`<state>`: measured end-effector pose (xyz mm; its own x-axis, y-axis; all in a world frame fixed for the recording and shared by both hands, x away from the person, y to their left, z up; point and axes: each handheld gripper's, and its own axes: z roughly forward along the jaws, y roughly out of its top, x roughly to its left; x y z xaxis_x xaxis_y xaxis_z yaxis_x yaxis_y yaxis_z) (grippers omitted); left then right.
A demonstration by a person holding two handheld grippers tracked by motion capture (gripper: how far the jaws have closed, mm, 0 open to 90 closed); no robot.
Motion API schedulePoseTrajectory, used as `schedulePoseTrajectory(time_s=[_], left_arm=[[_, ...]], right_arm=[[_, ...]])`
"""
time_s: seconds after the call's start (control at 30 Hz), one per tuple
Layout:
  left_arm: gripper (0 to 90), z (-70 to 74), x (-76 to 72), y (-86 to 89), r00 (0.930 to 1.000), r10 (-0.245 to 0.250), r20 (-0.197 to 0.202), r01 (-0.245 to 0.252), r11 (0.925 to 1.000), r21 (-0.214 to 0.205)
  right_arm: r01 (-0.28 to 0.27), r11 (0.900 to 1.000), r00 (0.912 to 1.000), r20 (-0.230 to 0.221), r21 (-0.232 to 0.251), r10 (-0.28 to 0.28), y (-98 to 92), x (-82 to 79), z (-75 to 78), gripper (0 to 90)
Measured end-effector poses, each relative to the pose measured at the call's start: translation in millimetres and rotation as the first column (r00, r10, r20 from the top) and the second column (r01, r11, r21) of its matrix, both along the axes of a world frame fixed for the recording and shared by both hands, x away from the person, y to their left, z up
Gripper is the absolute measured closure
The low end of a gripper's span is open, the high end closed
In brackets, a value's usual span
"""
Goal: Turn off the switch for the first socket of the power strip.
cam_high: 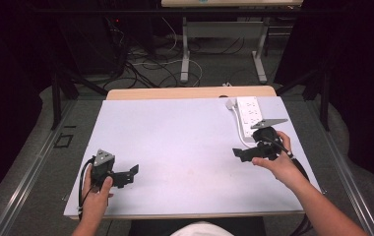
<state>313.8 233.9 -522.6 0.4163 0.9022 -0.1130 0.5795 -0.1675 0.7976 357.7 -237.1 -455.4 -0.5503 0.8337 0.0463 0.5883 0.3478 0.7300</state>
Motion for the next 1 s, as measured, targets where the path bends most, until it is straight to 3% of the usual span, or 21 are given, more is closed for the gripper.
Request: schedulePoseTrajectory(time_s=[0.23, 0.37, 0.83, 1.0], left_arm=[[2.9, 0.6, 0.1, 0.5, 1.0000, -0.008, -0.006, 0.008, 0.9999, 0.008], [2.9, 0.8, -0.2, -0.1, 0.9999, -0.009, -0.007, 0.009, 0.9999, 0.007], [2.9, 0.0, -0.5, -0.8, 0.9999, -0.009, -0.012, 0.009, 0.9999, 0.007], [2.9, -0.4, -0.3, -1.6, 0.9999, -0.008, -0.010, 0.008, 1.0000, 0.005]], right_arm=[[-0.004, 0.9996, 0.9999, 0.016, 0.027, 0.004, -3.9, -20.8, -17.5, 0.0], [0.009, 0.9988, 1.0000, -0.001, 0.048, -0.009, -7.8, -28.7, -29.4, 0.0], [0.081, 0.9943, 0.9964, 0.017, 0.069, -0.083, -24.7, -42.3, -63.3, 0.0], [0.113, 0.9919, 0.9924, 0.041, 0.058, -0.116, -31.4, -41.4, -70.7, 0.0]])
